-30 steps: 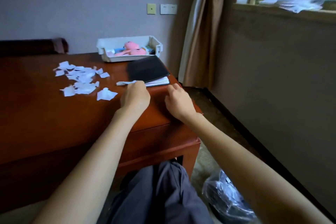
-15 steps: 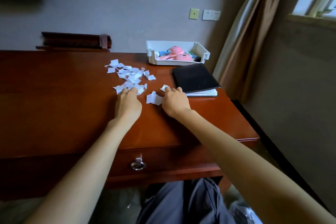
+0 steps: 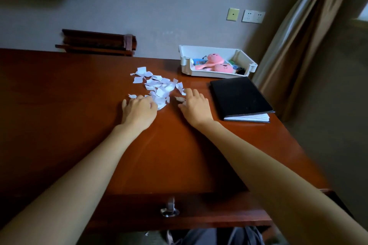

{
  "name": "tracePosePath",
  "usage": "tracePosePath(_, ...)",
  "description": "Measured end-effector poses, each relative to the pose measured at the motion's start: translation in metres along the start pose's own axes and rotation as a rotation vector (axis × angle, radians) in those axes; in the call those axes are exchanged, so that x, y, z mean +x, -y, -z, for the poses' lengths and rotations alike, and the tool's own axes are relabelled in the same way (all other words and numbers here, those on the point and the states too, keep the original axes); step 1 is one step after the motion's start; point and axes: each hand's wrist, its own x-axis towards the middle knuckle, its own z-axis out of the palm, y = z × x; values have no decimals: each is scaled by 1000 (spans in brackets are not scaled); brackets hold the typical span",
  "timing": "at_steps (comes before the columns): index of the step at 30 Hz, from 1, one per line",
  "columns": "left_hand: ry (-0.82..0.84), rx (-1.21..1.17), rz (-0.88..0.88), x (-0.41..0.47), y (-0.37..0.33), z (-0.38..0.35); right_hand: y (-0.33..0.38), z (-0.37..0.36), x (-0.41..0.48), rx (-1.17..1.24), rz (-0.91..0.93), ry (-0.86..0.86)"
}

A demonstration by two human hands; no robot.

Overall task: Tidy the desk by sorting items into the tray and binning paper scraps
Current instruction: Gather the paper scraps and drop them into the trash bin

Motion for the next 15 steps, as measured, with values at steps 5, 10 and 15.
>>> tracePosePath(5, -149, -93, 44, 46, 5, 6, 3, -16, 46, 40, 19, -40)
tracePosePath(10, -40, -113, 4, 112, 12, 2, 3, -34, 91, 123, 75, 147)
tracePosePath(15, 117, -86, -17, 164, 22, -9, 5, -46, 120, 130, 148, 266)
